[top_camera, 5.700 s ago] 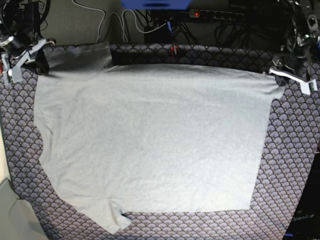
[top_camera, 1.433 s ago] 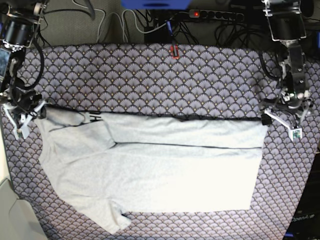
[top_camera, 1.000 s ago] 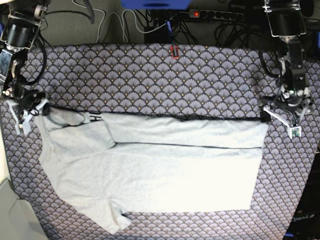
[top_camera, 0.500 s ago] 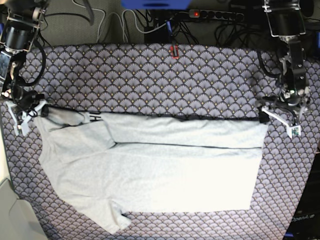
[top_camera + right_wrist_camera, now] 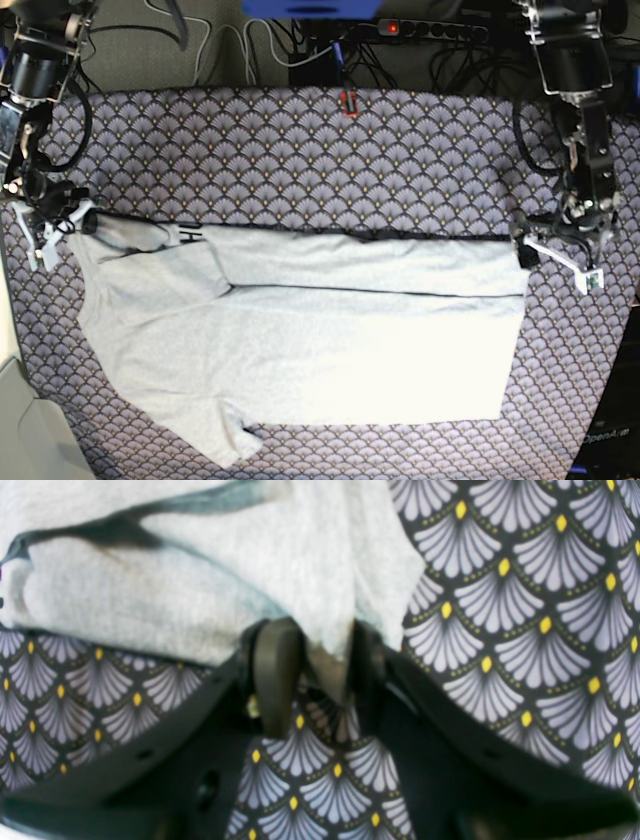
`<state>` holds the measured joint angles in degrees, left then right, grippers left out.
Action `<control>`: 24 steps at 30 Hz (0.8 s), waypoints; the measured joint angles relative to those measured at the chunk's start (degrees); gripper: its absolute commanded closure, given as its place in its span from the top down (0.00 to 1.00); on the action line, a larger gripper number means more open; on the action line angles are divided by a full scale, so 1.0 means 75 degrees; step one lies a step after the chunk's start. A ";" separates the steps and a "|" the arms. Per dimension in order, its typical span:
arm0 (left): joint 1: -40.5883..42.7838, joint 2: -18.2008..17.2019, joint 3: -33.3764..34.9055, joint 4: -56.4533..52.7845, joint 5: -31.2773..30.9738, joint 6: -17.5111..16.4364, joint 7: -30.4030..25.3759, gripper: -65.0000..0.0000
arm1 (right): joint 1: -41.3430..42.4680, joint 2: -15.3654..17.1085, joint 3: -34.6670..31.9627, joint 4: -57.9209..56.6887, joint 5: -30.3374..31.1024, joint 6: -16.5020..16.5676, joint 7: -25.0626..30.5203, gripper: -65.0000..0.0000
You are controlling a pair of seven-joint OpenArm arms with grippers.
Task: Fold the T-shirt properly
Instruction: 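Regrasp the folded edge with both grippers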
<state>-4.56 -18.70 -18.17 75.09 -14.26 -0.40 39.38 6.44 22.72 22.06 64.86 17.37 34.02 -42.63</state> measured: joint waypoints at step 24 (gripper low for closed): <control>-0.0595 0.0801 0.0020 -0.1180 0.0032 0.0020 -0.0562 1.00 | 0.0044 -0.0087 -0.0230 0.0023 -0.0067 -0.0052 0.0070 0.33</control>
<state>-9.02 -12.69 -18.02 66.24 -14.02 -0.25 35.16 6.76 22.06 20.34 65.04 16.86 33.63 -42.11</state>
